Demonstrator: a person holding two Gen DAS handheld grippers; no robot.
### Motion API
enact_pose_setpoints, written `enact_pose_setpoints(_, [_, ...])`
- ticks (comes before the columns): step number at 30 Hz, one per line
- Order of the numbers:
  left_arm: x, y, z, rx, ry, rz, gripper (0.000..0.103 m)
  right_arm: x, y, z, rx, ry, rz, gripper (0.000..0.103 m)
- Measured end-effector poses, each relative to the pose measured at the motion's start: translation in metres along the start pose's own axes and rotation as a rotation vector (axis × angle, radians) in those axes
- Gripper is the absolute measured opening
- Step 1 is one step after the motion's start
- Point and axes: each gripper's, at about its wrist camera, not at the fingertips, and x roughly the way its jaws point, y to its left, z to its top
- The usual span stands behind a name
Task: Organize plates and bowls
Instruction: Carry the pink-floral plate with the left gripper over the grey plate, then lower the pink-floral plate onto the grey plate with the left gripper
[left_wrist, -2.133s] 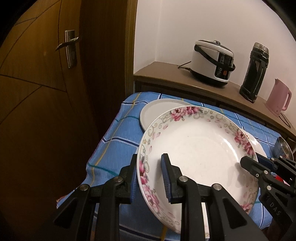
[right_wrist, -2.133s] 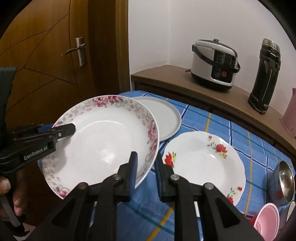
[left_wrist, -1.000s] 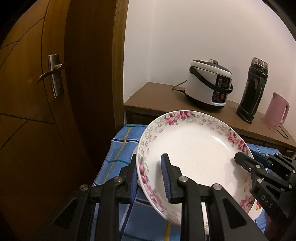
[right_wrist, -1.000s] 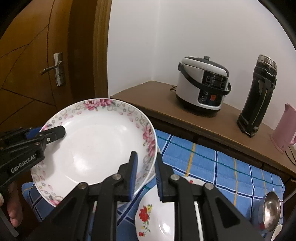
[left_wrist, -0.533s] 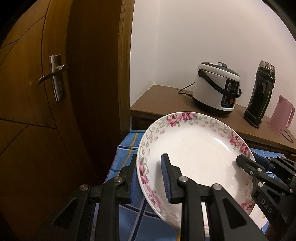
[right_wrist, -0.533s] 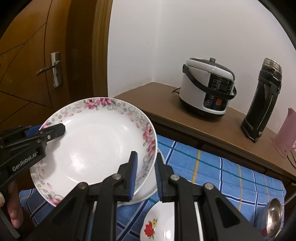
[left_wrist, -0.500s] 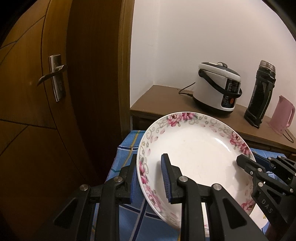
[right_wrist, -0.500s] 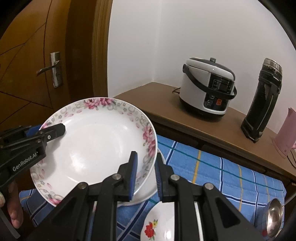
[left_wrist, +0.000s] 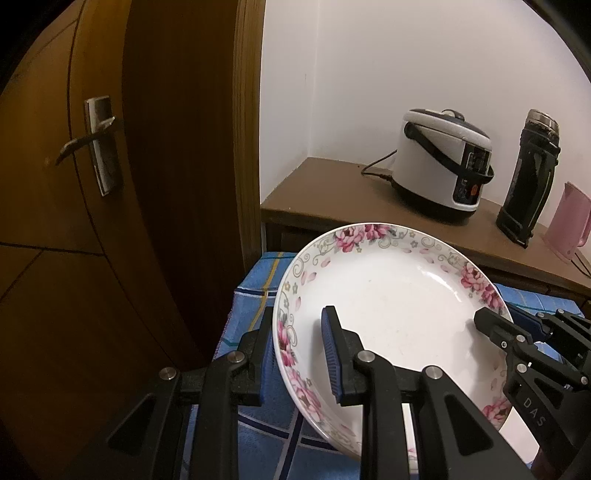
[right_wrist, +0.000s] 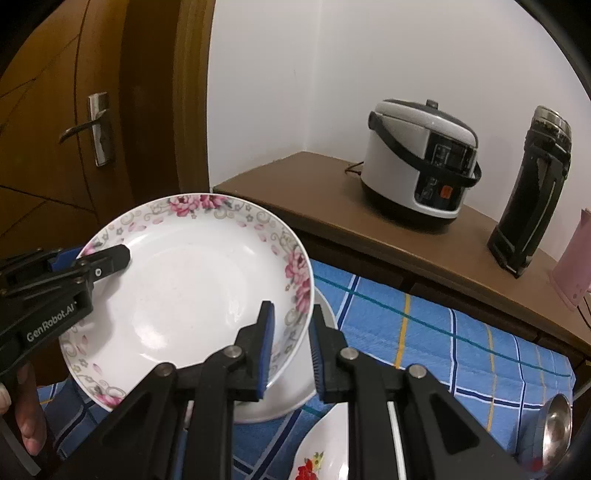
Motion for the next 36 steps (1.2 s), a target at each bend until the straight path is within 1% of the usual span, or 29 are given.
enact_pose_setpoints(16, [0.031,0.000,0.000,0.011,0.049,-0.013,0.027,0.028,-0.003,0.002,0.004,0.048,-0.027,0.018])
enact_pose_setpoints(36, [0.086,-0.008,-0.011,0.048,0.171,-0.051,0.027,0.064,-0.007,-0.006,-0.008,0.161,-0.085,0.018])
